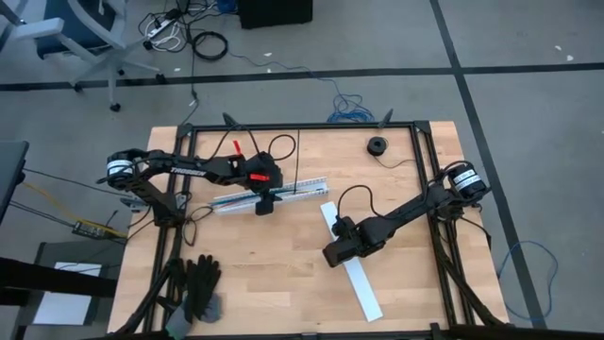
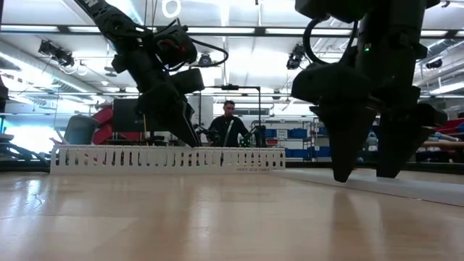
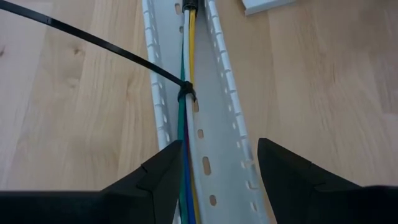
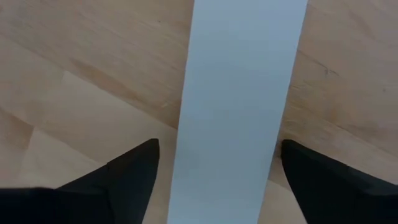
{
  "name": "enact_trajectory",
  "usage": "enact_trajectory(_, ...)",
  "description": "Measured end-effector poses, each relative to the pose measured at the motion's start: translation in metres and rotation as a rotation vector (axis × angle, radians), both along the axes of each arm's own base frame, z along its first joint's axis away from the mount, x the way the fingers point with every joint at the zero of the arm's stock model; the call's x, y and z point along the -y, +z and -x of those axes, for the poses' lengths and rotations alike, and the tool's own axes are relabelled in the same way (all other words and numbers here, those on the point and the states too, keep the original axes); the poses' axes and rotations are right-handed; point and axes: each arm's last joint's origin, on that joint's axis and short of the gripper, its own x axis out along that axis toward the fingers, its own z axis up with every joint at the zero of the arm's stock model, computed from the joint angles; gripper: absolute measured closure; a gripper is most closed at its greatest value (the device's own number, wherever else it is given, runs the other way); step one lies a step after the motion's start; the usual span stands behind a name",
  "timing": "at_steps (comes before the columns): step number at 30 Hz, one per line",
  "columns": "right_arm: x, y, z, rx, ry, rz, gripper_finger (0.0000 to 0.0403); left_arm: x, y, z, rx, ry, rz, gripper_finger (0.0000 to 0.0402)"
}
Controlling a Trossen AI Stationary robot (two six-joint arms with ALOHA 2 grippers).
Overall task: Ziptie cables
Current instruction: Close the white cable duct
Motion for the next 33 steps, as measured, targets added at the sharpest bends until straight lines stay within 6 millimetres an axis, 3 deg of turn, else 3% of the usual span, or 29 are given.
enact_trajectory(12, 0.002, -0.001, 0.003, -0.036, -0.008, -0.005, 0.018, 0.0, 0.001, -0.001, 0.013, 0.005, 0.001, 0.0218)
enact_trajectory(22, 0.004, 0.0, 0.005, -0.055, -0.011, -0.005, 0.0187, 0.0, 0.001, -0.001, 0.013, 0.006, 0.001, 0.0218)
enact_trajectory(33, 0.002, 0.019, 0.0, -0.132, 0.033, 0.043, 0.0187, 0.0, 0.001, -0.001, 0.012, 0.006, 0.001, 0.0218)
